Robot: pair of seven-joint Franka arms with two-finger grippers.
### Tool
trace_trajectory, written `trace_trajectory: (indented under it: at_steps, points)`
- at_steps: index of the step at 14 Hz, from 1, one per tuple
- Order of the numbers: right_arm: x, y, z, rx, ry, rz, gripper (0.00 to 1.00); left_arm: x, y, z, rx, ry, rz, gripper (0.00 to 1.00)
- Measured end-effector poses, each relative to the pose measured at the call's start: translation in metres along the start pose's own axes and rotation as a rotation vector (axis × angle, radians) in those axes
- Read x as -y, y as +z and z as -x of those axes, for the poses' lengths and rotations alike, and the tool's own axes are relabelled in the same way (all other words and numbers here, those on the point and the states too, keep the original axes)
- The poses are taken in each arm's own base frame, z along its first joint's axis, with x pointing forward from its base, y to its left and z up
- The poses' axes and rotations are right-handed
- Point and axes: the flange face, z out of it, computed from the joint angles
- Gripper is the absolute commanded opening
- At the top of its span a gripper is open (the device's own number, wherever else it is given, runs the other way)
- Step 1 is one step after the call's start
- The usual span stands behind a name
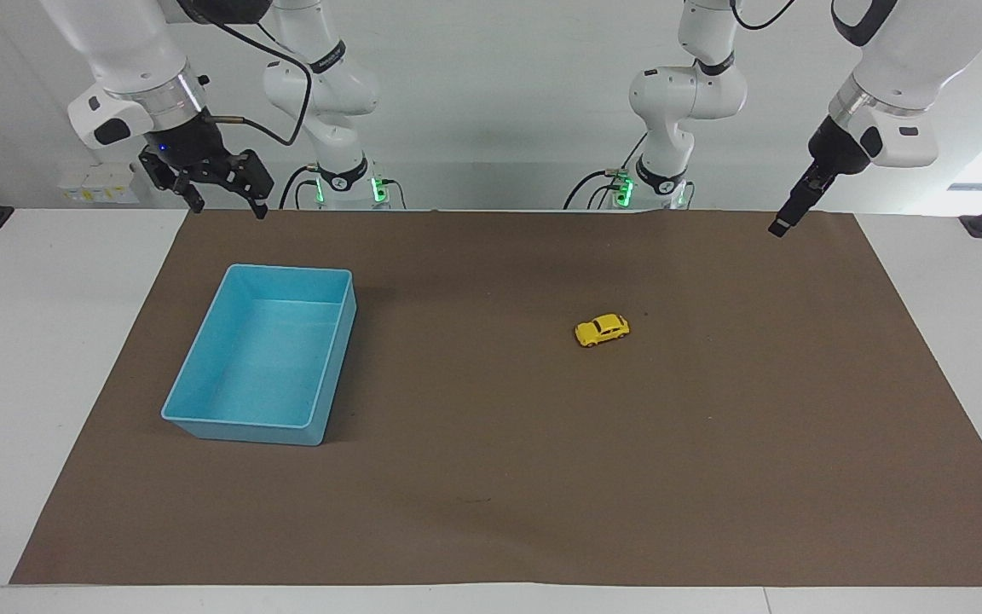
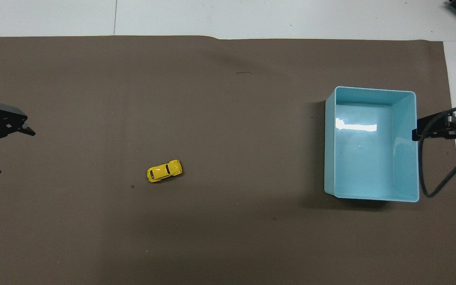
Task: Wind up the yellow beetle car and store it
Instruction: 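Move the left gripper toward the yellow toy car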
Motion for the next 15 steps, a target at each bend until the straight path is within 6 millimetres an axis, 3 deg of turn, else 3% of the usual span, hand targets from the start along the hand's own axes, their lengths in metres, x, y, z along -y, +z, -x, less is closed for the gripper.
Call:
trace_trajectory:
  at_steps: [8,11,15]
  points:
    - [0.000,0.000,0.000,0.000,0.000,0.000,1.00,-0.005,0.008,-0.002,-0.008,-0.405,0.018,1.00]
    - [0.000,0.000,0.000,0.000,0.000,0.000,1.00,-0.013,0.028,0.007,0.003,-0.485,-0.006,1.00]
    - [0.000,0.000,0.000,0.000,0.000,0.000,1.00,-0.040,0.068,0.036,-0.001,-0.628,-0.005,1.00]
